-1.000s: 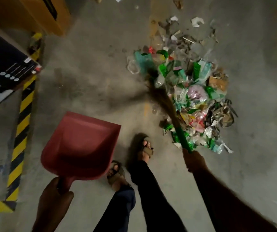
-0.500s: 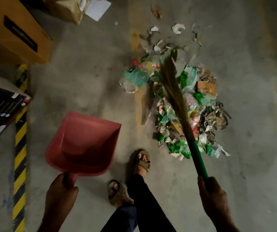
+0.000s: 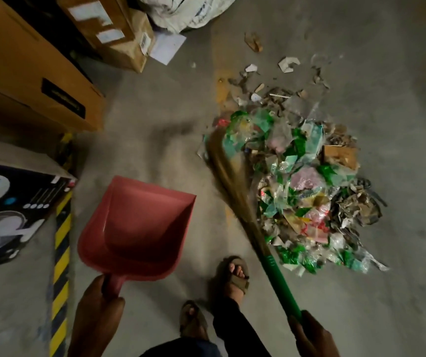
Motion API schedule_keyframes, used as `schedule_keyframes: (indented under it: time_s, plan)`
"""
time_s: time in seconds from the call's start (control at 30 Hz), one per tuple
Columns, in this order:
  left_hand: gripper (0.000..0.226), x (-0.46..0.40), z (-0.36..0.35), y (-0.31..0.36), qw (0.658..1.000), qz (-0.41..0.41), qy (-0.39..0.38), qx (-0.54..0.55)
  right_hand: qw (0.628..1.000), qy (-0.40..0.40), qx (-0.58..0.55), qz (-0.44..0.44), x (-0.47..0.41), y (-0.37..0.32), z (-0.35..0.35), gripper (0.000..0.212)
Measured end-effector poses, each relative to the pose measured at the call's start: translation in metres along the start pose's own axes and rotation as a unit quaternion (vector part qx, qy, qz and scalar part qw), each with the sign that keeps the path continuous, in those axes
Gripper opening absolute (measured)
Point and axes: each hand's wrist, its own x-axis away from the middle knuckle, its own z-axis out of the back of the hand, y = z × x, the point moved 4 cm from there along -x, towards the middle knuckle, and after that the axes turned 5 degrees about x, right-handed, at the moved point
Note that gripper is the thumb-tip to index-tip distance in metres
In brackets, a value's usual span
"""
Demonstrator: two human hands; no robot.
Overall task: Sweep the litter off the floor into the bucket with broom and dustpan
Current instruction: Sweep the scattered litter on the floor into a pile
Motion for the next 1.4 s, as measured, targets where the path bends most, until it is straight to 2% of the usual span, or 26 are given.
schedule_keyframes:
  time_s: [0.17,0.3,0.4,0.47,0.57,0.6,0.67,0.73,0.87,1.07,1.23,1.4]
  plan:
    - [0.081,-0.019,0.013,0.018,0.999,-0.027,0.021,0.010,0.976,-0.060,0.186,0.093,-0.039,-0.068,-0.033,0.033]
    - [0.077,-0.043,0.015,0.019,0.999,-0.009,0.013,-0.048,0.963,-0.066,0.233,0.115,-0.071,-0.156,-0.059,0.017]
    - [0.077,-0.061,0.020,0.018,0.999,-0.020,-0.016,-0.024,0.954,-0.038,0.274,0.112,-0.100,-0.201,-0.073,0.033]
    - [0.064,-0.078,0.023,0.027,0.999,-0.016,-0.026,-0.035,0.963,-0.021,0.253,0.087,-0.120,-0.215,-0.074,0.037]
    - [0.030,-0.106,0.028,0.043,0.998,-0.011,-0.035,-0.060,0.979,0.003,0.204,0.013,-0.139,-0.218,-0.068,0.046]
    - [0.026,-0.114,0.031,0.048,0.997,-0.012,-0.036,-0.060,0.982,0.015,0.186,-0.010,-0.146,-0.211,-0.065,0.050]
    - [0.029,-0.133,0.039,0.055,0.997,-0.031,-0.040,-0.058,0.988,0.028,0.142,-0.054,-0.155,-0.192,-0.061,0.064]
    - [0.041,-0.154,0.049,0.064,0.995,-0.049,-0.057,-0.067,0.991,0.039,0.083,-0.098,-0.160,-0.171,-0.054,0.075]
    - [0.045,-0.188,0.077,0.086,0.995,-0.051,-0.069,-0.056,0.984,0.056,-0.026,-0.168,-0.136,-0.155,-0.031,0.055]
    - [0.041,-0.248,0.133,0.107,0.993,-0.064,-0.031,-0.090,0.971,0.080,-0.127,-0.187,-0.062,-0.171,-0.008,0.032]
    - [0.043,-0.271,0.153,0.138,0.991,-0.096,-0.042,-0.081,0.969,0.055,-0.159,-0.182,-0.019,-0.189,-0.016,0.032]
    - [0.055,-0.279,0.155,0.155,0.991,-0.086,-0.059,-0.079,0.970,-0.010,-0.167,-0.175,-0.014,-0.201,-0.041,0.047]
